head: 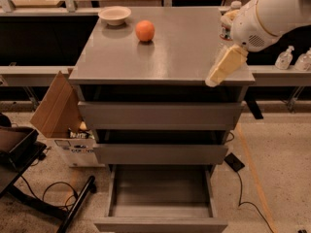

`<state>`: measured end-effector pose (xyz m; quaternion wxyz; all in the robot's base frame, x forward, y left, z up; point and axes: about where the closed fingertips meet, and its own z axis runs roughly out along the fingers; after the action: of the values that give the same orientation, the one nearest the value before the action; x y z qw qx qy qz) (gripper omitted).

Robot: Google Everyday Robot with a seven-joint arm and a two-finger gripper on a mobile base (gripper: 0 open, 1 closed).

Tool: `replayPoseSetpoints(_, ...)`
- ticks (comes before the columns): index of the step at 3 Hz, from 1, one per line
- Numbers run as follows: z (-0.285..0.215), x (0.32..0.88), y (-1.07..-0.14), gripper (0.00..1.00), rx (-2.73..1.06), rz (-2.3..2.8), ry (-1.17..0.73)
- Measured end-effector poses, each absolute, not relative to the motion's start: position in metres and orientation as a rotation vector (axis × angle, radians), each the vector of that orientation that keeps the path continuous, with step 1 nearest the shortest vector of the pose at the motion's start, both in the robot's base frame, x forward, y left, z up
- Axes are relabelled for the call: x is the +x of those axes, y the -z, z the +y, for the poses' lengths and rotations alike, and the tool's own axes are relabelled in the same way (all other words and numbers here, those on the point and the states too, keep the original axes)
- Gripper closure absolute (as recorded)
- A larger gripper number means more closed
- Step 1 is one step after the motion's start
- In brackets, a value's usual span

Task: Place orange into bottom drawer

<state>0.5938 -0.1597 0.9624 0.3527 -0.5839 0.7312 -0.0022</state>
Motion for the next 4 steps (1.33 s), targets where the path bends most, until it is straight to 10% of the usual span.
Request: replayPoseSetpoints(4,-0.131,0.737,-0.967,0.00,-1.169,1.966,-0.122)
